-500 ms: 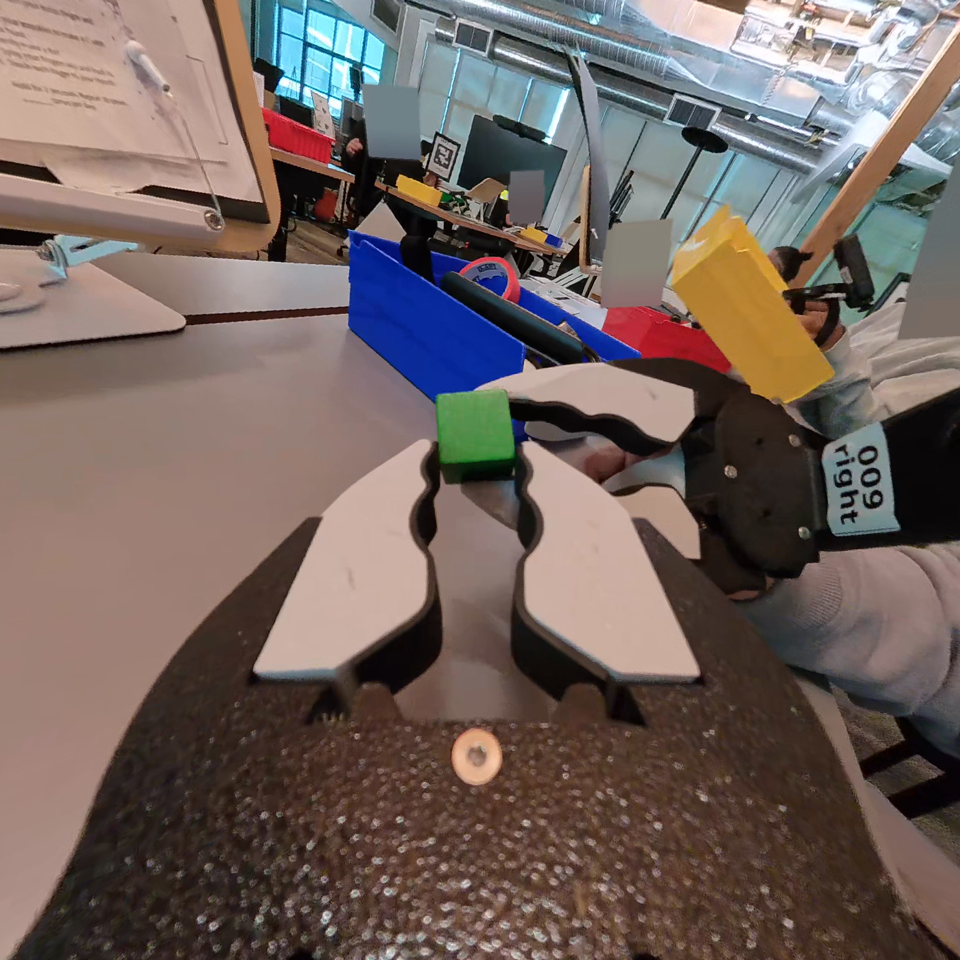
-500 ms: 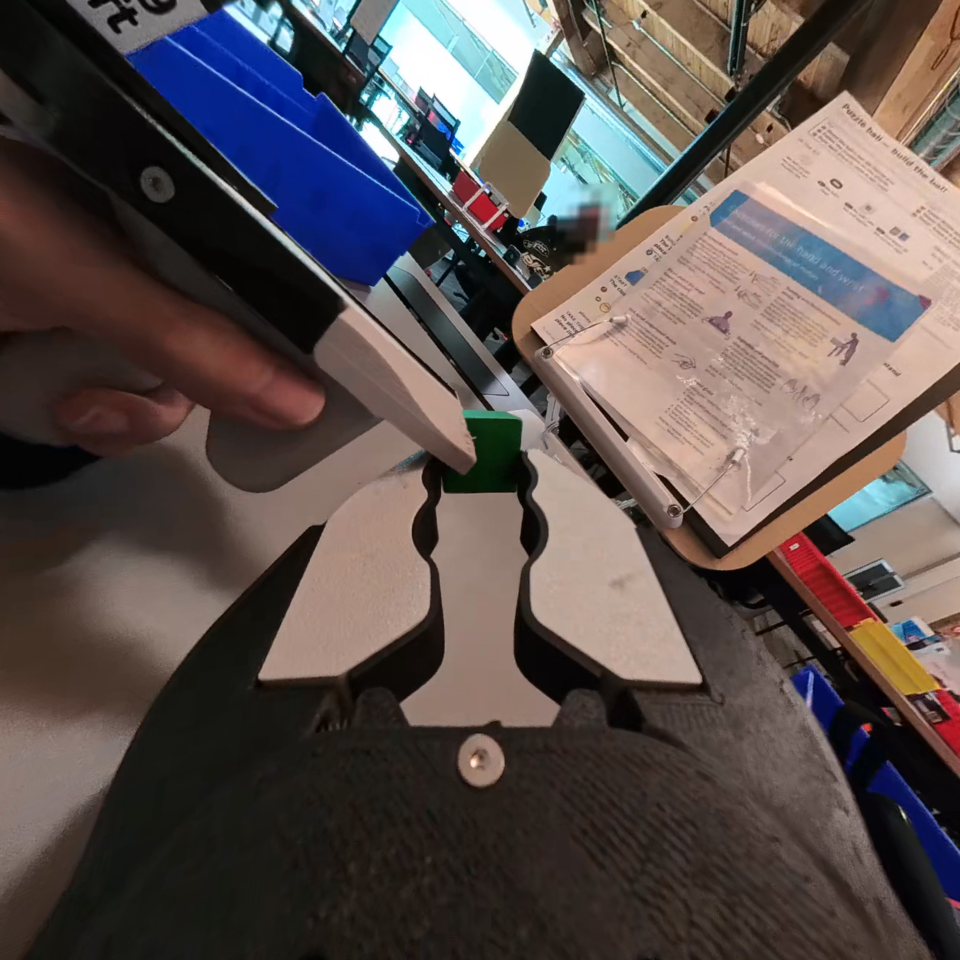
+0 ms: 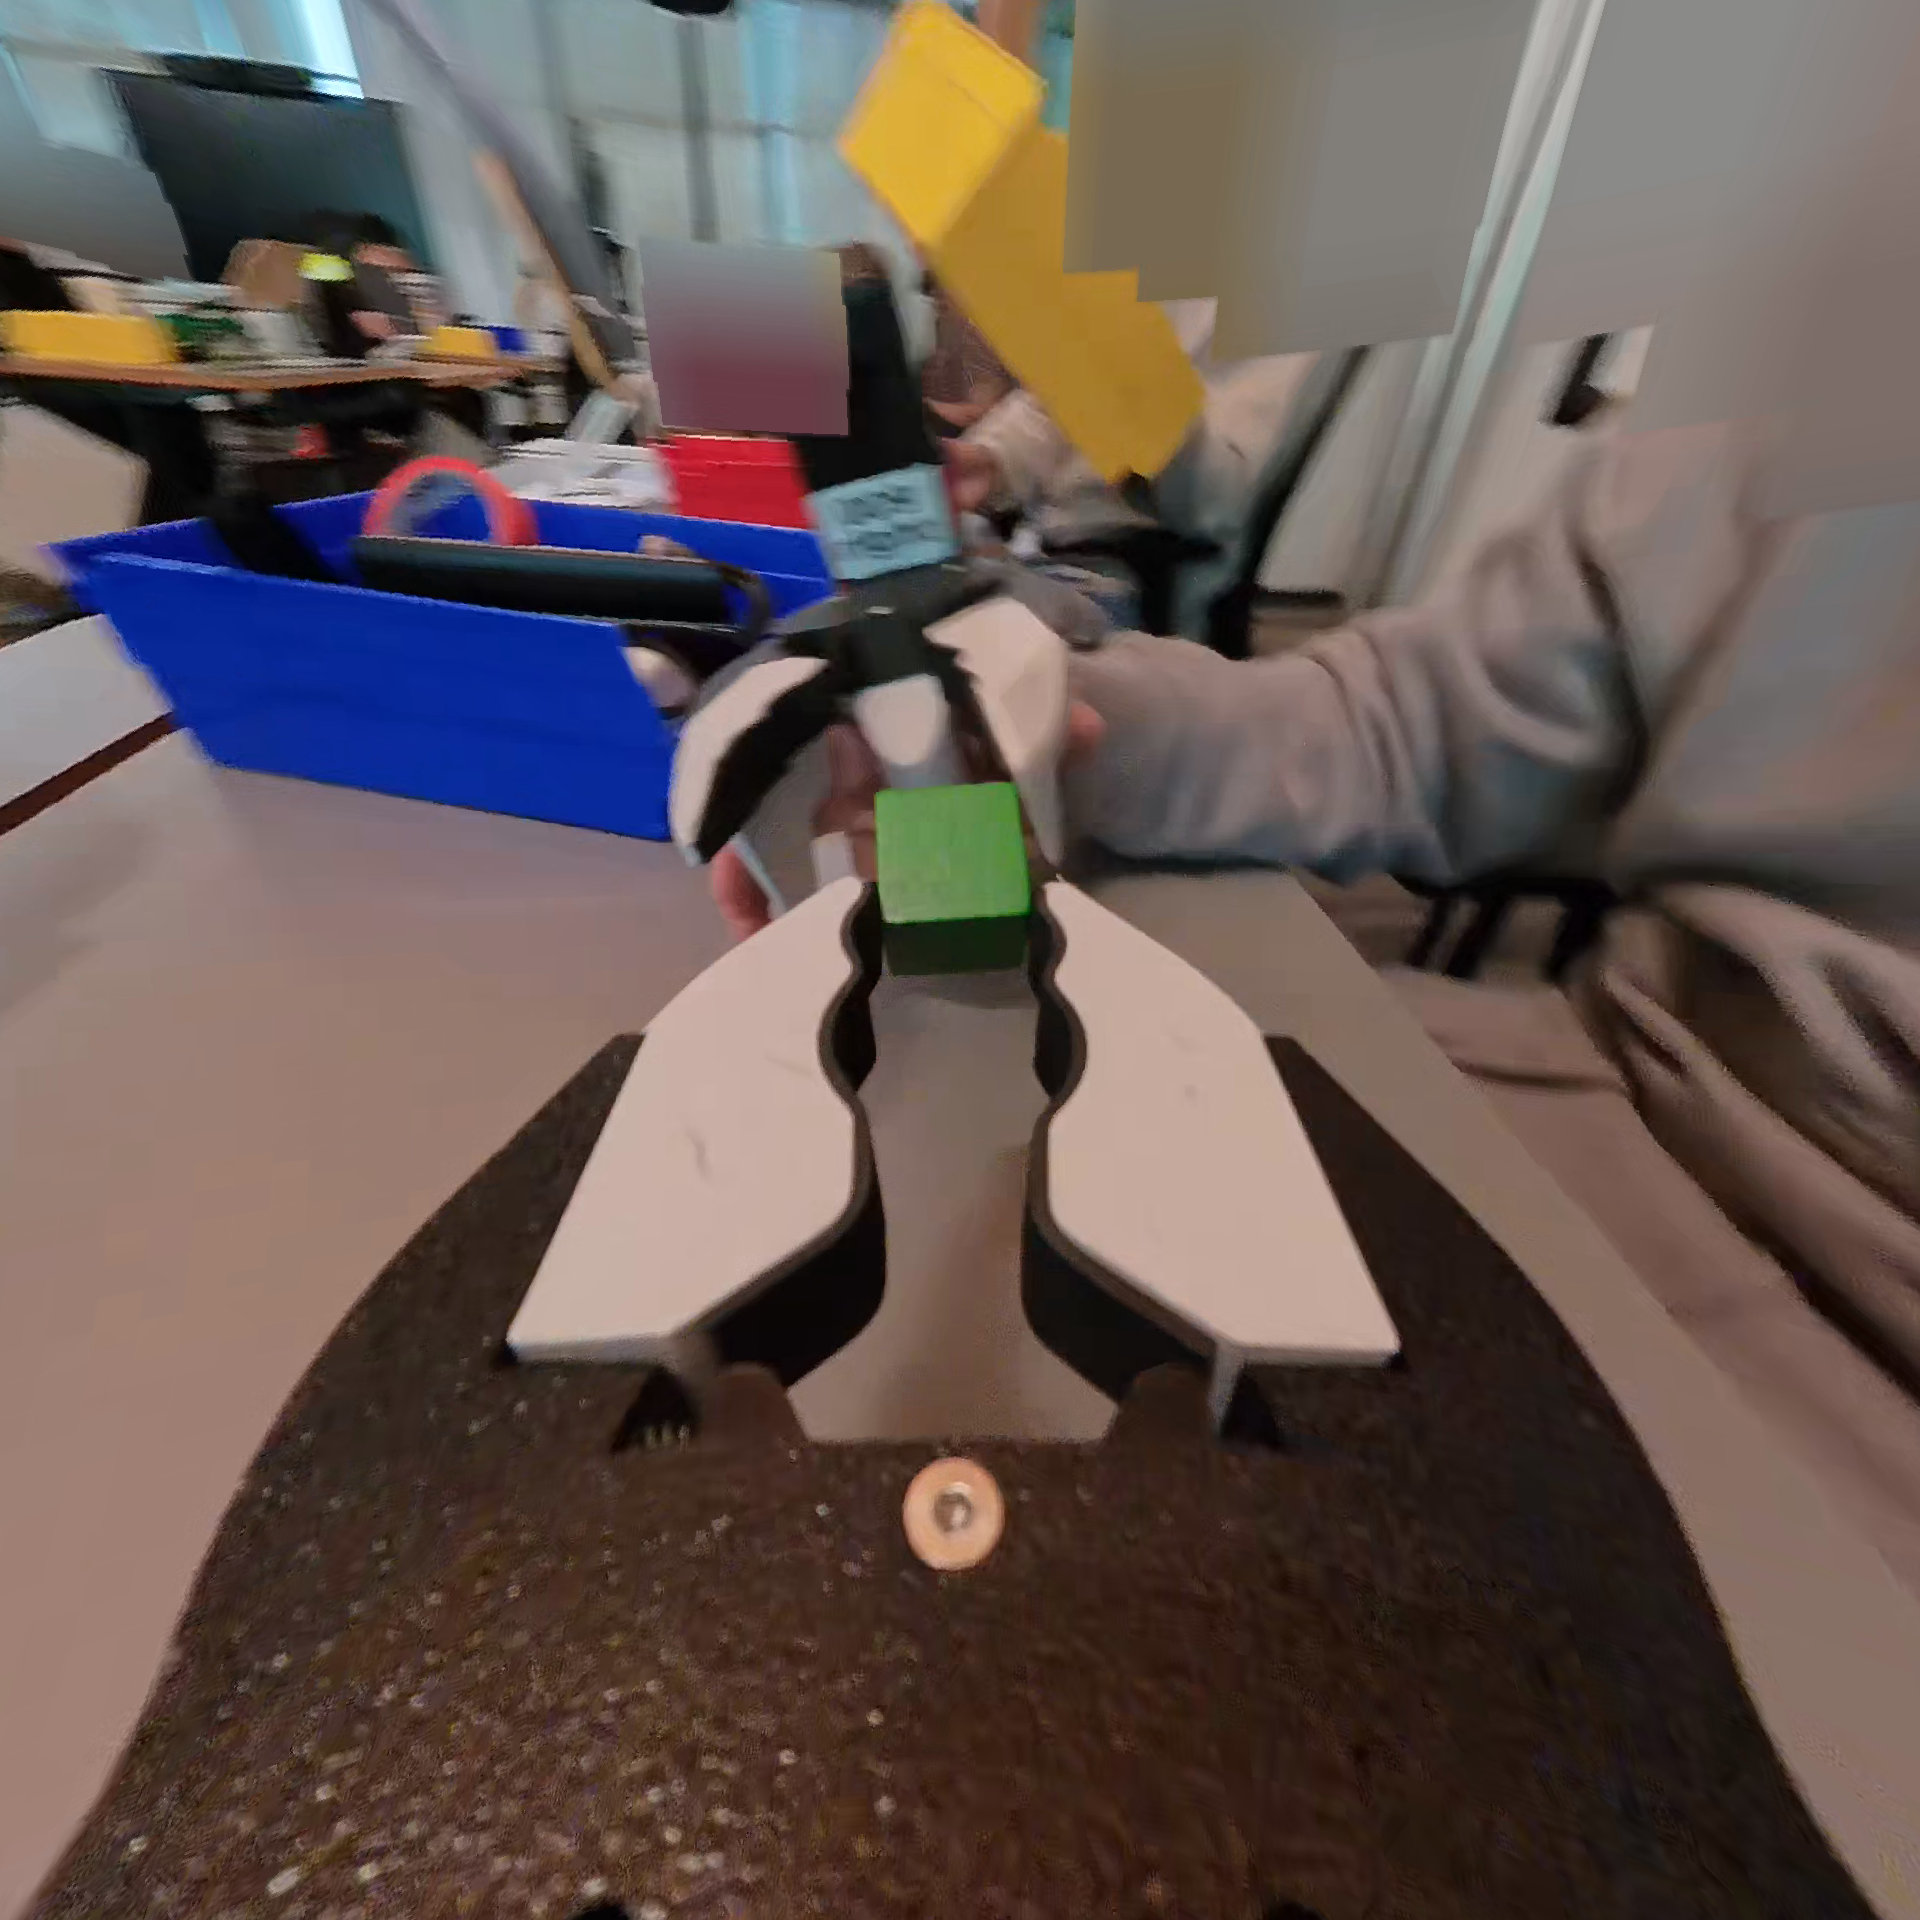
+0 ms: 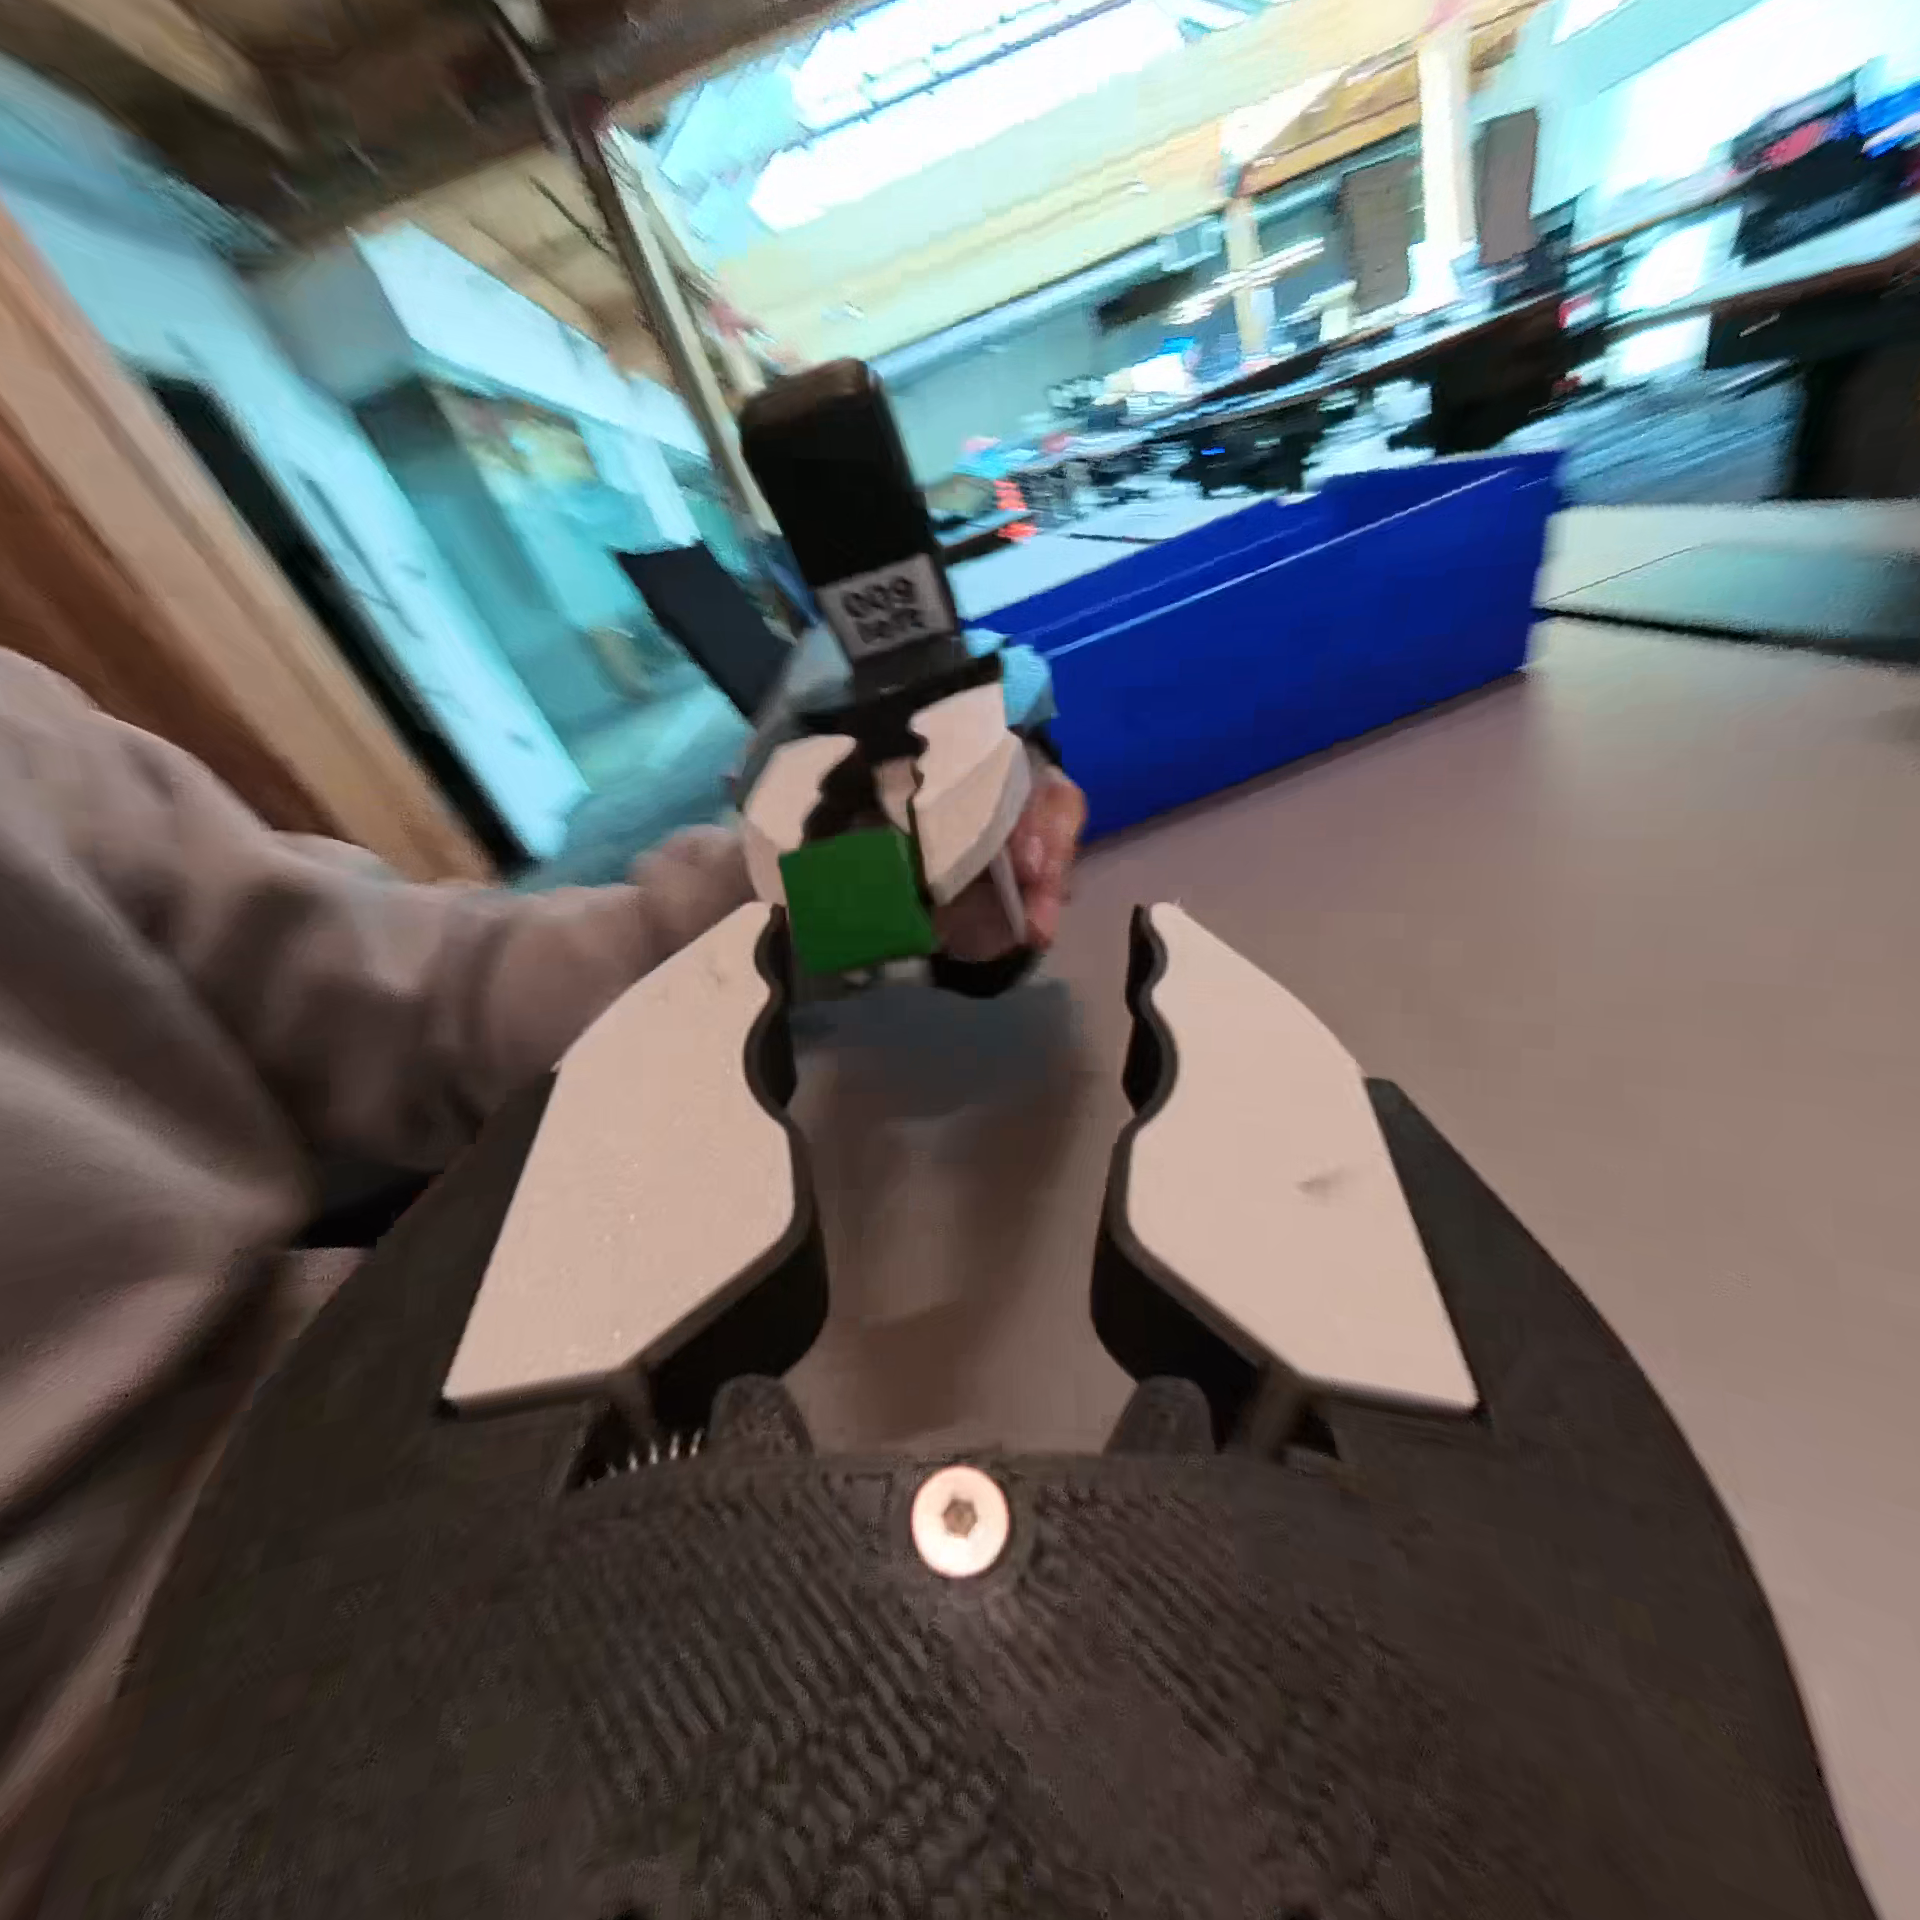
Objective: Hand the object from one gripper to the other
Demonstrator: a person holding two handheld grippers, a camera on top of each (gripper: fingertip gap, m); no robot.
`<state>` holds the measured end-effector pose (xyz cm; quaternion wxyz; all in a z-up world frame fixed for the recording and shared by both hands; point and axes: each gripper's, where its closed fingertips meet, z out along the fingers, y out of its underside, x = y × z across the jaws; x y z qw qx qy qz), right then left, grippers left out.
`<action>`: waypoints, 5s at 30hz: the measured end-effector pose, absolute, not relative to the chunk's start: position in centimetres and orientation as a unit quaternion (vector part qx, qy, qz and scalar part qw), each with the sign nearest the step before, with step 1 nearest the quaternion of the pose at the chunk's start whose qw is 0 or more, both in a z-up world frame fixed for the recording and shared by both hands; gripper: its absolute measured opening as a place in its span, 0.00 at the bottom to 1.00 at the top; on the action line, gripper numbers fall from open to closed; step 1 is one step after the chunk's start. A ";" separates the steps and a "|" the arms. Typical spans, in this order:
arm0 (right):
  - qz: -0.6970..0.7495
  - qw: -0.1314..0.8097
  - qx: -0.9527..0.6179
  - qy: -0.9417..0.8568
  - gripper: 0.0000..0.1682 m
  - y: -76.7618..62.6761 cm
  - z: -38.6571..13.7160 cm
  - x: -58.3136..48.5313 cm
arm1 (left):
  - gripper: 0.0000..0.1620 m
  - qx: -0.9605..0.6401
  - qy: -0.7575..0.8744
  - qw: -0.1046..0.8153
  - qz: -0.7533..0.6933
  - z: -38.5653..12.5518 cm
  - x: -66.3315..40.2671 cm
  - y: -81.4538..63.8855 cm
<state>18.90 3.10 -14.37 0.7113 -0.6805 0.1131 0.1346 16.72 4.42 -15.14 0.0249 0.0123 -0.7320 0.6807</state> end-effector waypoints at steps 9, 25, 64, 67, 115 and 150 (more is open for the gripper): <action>0.085 0.688 -0.720 0.034 0.27 4.8 -15.8 16.3 | 0.16 -0.011 -0.756 0.046 0.653 -16.4 15.6 3.9; -0.128 0.682 -0.720 -0.019 0.16 4.1 -15.1 18.8 | 0.16 0.077 -0.739 0.006 0.669 -16.1 18.5 3.9; 0.312 0.689 -0.629 0.180 0.36 4.8 -15.3 17.5 | 0.18 -0.101 -0.723 -0.327 0.600 -16.0 19.7 2.8; 0.325 0.692 -0.620 0.178 0.28 5.1 -15.2 17.1 | 0.18 -0.121 -0.719 -0.337 0.596 -16.0 19.2 2.3; 0.134 0.729 -0.646 0.181 0.47 2.4 -13.8 20.9 | 0.16 0.022 -0.672 -0.193 0.715 -13.9 20.4 3.8; -0.588 0.256 -0.759 -0.116 0.17 1.8 -19.2 24.7 | 0.29 0.253 -0.731 -0.104 0.625 -18.4 22.4 0.7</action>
